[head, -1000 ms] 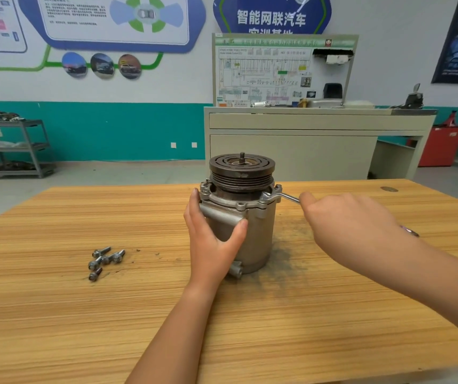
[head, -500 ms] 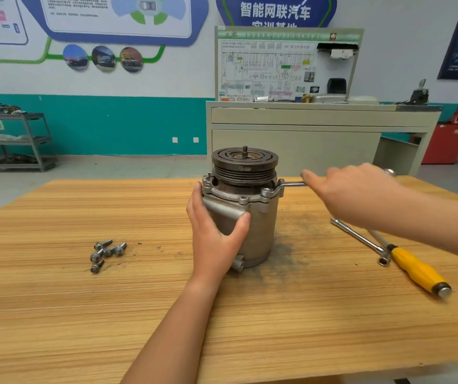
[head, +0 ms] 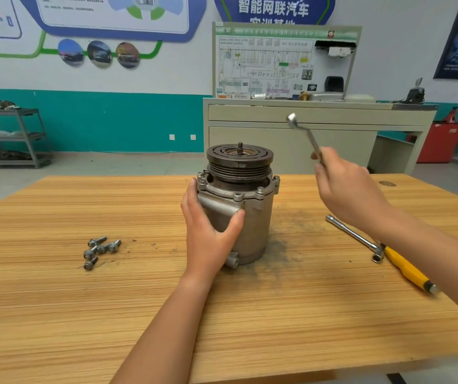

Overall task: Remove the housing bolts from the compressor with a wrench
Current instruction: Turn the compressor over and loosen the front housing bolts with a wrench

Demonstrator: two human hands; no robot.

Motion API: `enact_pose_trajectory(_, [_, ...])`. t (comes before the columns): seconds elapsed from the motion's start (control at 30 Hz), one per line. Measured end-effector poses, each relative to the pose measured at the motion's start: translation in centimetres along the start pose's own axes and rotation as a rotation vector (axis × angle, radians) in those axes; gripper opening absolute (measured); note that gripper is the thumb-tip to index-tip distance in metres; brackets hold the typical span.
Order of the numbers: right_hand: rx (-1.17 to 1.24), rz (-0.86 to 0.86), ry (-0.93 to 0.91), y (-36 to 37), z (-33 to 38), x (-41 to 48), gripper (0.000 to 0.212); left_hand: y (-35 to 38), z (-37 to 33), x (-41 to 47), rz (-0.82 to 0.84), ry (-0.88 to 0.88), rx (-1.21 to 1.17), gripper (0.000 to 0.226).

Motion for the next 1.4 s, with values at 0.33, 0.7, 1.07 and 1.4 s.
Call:
enact_pose_trajectory(0.33, [-0.467,0.407,-0.017,-4.0,5.3,-3.5,0.017,0.0,0.0,-0.1,-0.015,-0.015,0.003,0.088])
enact_pose_trajectory(0.7, [-0.673,0.497,-0.09,-5.4,8.6,-1.9,0.015,0.0,0.1,0.1,-0.022,0.005,-0.003,0.087])
enact_pose_trajectory(1.07, [-0.706,0.636,-0.074,-4.3,9.7,-2.4,0.048,0.0,-0.2,-0.1,-0.009,0.0,-0.013,0.087])
enact_pose_trajectory(1.4, [-0.77,0.677,-0.128,-3.4,9.9,-2.4,0.047,0.0,-0.1,-0.2,-0.007,0.014,-0.006,0.087])
Point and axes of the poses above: each hand's wrist, its own x-axis towards the middle knuckle, its own y-axis out of the palm, z = x × y, the point moved 1 cm from there along x, towards the middle knuckle, and after that the axes turned 2 degrees about x, right-handed, at the moved point
